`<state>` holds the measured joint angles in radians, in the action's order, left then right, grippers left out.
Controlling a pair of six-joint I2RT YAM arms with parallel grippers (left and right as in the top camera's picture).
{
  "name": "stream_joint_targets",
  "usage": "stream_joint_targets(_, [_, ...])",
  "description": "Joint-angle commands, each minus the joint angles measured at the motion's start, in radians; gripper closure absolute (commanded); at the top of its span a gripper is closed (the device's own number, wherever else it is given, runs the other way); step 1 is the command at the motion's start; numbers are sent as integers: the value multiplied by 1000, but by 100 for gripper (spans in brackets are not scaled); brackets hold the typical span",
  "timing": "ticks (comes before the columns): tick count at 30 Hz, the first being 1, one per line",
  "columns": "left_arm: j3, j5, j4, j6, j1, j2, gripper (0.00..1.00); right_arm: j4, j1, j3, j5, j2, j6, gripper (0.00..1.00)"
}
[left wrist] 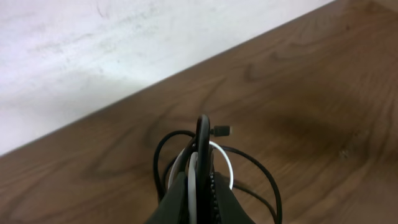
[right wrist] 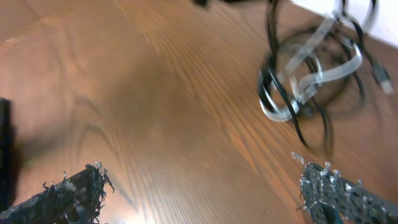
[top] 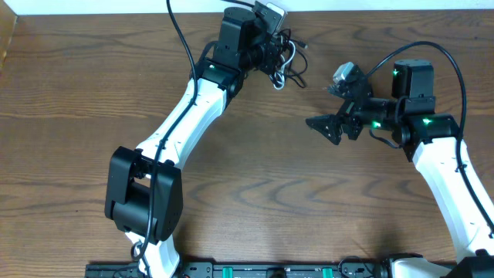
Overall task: Untangle cables
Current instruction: 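Move the right gripper toward the cables held by the left gripper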
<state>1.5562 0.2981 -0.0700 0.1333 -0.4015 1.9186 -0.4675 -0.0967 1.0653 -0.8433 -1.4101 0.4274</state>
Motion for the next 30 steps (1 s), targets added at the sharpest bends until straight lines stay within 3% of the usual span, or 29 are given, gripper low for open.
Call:
stream_joint_targets(1, [12,35,-14,-24,-10,-34,92,38,-8,22,-180,-5,12,1])
stream_joint_targets(17, [12,35,-20,-23,-92,-34,92,100,-15,20,41,-99,16,1])
stream_joint_targets(30, [12,35,-11,-46,-102,-34,92,396,-70,20,113,-402,-69,1])
